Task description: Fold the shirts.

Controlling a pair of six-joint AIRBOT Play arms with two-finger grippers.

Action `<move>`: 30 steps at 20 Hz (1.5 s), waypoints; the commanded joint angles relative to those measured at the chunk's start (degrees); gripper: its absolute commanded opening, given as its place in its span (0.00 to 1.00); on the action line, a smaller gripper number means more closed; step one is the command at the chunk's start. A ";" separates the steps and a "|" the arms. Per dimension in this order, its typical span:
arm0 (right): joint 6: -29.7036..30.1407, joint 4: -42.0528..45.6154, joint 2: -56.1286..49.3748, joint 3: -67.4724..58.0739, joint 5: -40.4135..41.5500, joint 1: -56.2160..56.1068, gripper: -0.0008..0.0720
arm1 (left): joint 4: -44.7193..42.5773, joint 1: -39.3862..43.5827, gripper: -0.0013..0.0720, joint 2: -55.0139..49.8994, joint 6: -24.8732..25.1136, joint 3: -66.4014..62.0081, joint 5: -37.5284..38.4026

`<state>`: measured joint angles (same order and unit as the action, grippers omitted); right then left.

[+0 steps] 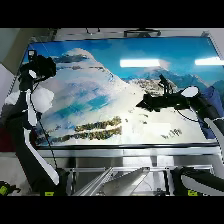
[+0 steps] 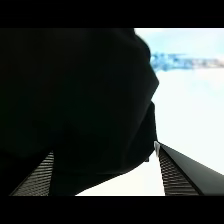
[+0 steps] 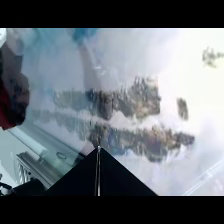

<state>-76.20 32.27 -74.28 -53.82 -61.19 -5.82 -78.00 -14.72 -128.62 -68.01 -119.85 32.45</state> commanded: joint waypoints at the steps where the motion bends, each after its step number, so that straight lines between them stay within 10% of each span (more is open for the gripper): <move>1: -0.02 0.00 -0.04 0.02 0.98 -0.04 0.04 | -3.65 -0.13 0.90 -2.34 0.09 -0.63 -0.96; 6: 0.02 0.02 -0.04 0.02 1.38 -0.04 0.04 | -4.98 -0.07 0.06 -1.57 0.07 2.08 -1.51; 14: -0.07 -0.02 -0.98 0.02 4.09 -0.04 0.04 | -4.24 5.92 0.06 16.70 -0.61 2.14 4.76; 22: 6.03 0.00 -2.34 0.00 -5.01 0.26 0.04 | 16.81 20.46 0.06 36.15 -2.10 14.12 38.16; 30: 7.26 0.02 6.38 0.00 -10.95 0.31 0.04 | 22.23 34.25 0.08 37.38 -6.21 34.95 35.12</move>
<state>-69.34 32.32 -70.50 -53.82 -69.76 -5.54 -57.56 15.18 -91.70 -73.10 -90.89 68.16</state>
